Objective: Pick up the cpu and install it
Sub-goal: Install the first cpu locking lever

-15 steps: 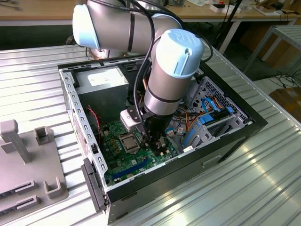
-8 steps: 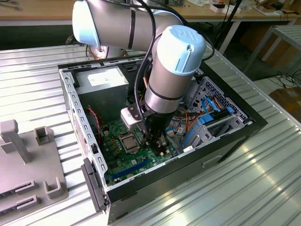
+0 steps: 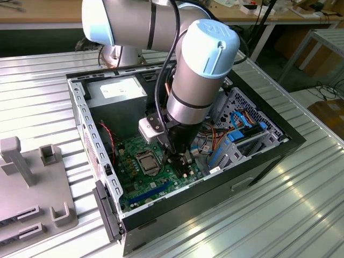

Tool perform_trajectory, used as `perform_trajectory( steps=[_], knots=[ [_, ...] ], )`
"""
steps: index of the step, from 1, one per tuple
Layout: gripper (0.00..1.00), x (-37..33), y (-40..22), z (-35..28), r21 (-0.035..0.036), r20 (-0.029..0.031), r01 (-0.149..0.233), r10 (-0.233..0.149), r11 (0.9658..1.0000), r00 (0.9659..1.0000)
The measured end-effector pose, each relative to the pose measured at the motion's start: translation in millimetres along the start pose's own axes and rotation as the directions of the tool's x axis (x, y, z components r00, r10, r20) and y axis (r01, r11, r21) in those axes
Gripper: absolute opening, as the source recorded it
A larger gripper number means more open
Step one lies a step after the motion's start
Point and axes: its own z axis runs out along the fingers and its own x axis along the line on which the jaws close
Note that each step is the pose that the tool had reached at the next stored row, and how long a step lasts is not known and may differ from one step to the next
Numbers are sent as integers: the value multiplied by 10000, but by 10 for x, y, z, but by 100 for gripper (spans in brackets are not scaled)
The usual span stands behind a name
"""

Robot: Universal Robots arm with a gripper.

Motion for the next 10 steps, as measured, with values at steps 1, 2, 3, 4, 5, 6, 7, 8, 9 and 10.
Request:
perform_trajectory(
  steps=[1,2,3,4,5,6,7,8,9,10],
  knots=[
    [11,0,0,-24,-1,0,0,0,10000,10000],
    [11,0,2,-34,0,0,0,0,10000,10000],
    [11,-1,4,-33,1,3,0,0,10000,10000],
    [11,-1,7,-33,1,3,0,0,10000,10000],
    [11,-1,10,-34,0,2,-1,1,10000,10000],
    [11,-1,11,-35,0,0,1,-1,10000,10000],
    [11,-1,17,-35,0,0,0,0,10000,10000],
    [11,-2,22,-35,0,0,0,0,10000,10000],
    [11,-2,22,-35,0,0,0,0,10000,10000],
    [11,-2,23,-35,-1,0,0,0,10000,10000]
  ],
)
